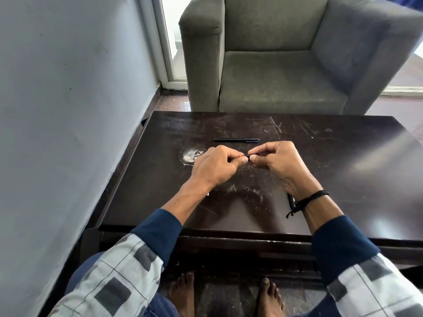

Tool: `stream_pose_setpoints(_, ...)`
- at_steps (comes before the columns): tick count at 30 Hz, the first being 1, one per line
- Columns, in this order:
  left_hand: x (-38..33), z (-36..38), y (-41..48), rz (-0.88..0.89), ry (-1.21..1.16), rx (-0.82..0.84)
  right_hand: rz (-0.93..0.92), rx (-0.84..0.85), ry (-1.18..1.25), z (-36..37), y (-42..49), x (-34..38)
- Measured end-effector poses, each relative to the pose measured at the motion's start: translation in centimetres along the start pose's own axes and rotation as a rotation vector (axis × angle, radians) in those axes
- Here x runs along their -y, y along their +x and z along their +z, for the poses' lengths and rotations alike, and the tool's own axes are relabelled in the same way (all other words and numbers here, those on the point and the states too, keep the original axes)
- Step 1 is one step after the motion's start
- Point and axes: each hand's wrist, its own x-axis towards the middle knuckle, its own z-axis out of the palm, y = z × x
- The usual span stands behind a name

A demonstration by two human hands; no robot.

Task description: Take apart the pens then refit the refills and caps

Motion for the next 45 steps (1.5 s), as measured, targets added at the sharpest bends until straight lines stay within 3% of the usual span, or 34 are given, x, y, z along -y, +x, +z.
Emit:
stream_pose_setpoints(9, 1.3, -0.4, 1.2, -0.034, -0.056, 0.219, 0.034, 0.037, -0.053, -0.6, 0.6, -0.4)
stream_pose_setpoints(17, 2.7, -1.1, 2.0, -0.061, -0.082, 0.289, 0.106, 0.017, -0.070, -1.8, 1.2, -1.0)
stream_pose_setpoints(23, 3.1, -1.2, 2.2, -0.095, -0.057, 0.269, 0.149, 0.028, -0.340, -1.8, 1.7, -1.6)
stream_pose_setpoints(27, 3.2, -1.0, 2.3, -0.104, -0.077, 0.284, 0.158, 0.136, -0.553, -1.1, 2.1, -1.9)
stream_pose_setpoints(35, 3.1, -1.3, 2.0, -0.061, -0.192, 0.323, 0.202, 0.199, -0.790, 0.2, 2.5, -2.5)
stream_pose_setpoints(37, 3.0, -1.5, 1.9, -0.060, -0.209, 0.352, 0.194, 0.173, -0.722, -0.2, 2.4, -2.3)
stream_pose_setpoints(41, 2.8, -1.7, 1.6, -0.047, -0.230, 0.420, 0.083, 0.037, -0.248, -0.8, 1.8, -1.3)
stream_pose_setpoints(45, 2.7, -1.9, 1.5, -0.032, -0.240, 0.404, 0.113, 0.110, -0.149, -0.3, 1.2, -0.9)
